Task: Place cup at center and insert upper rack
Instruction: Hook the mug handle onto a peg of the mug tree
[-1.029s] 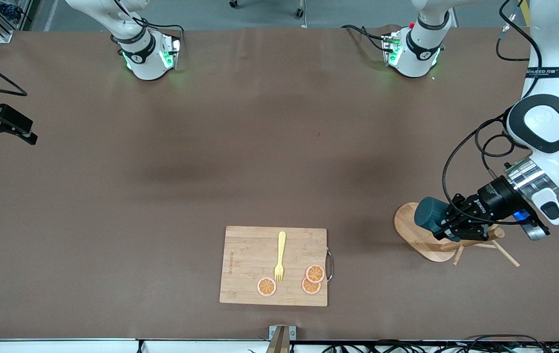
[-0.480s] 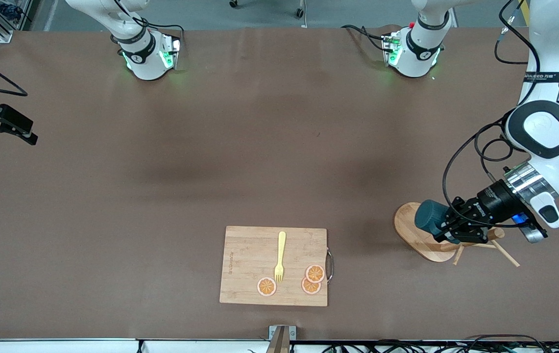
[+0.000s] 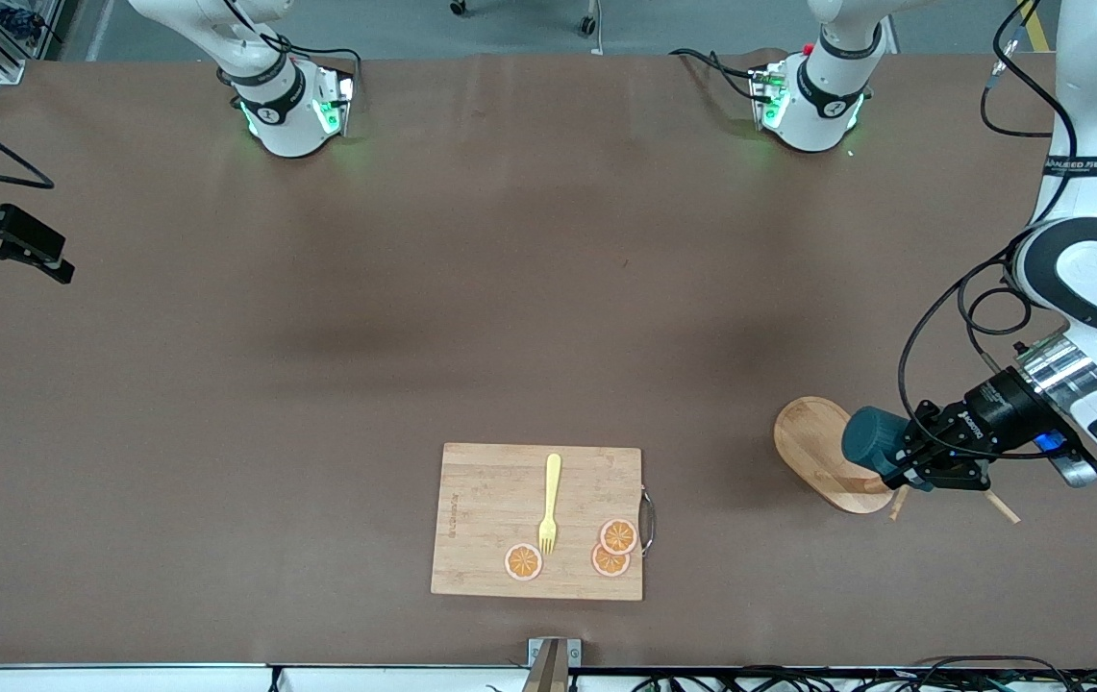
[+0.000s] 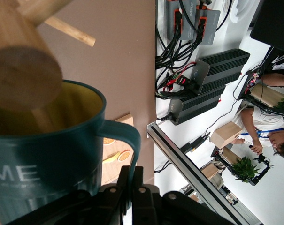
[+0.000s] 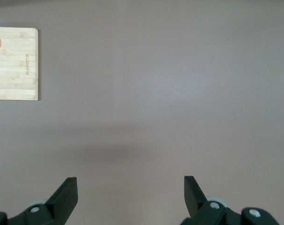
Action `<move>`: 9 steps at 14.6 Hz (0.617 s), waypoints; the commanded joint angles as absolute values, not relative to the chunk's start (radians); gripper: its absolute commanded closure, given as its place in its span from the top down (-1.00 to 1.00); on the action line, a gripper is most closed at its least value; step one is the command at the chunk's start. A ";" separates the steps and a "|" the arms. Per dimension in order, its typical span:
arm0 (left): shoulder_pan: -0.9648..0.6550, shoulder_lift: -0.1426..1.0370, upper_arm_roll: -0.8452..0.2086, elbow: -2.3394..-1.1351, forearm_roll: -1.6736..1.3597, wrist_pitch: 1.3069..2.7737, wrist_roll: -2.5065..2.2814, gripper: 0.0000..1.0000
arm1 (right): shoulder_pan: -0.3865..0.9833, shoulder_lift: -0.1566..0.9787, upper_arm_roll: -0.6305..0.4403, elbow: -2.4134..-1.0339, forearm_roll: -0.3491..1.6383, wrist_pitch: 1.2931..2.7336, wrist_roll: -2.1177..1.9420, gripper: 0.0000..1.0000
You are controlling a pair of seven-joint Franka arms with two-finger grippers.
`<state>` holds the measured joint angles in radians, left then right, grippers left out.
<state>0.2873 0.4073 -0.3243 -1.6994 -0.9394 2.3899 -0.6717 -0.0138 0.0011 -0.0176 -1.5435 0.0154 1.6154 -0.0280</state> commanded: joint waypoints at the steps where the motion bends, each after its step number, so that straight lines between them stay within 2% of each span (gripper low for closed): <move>1: 0.304 0.434 -0.331 -1.671 -0.968 2.395 -0.652 -0.98 | -0.015 -0.009 -0.020 -1.559 0.020 1.609 -0.032 1.00; 9: 0.318 0.452 -0.327 -1.658 -0.980 2.395 -0.652 -0.86 | -0.009 -0.009 -0.018 -1.559 0.020 1.609 -0.032 1.00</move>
<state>0.3052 0.4422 -0.3224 -1.6813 -0.9569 2.3922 -0.6714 -0.0136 0.0011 -0.0184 -1.5438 0.0154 1.6091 -0.0280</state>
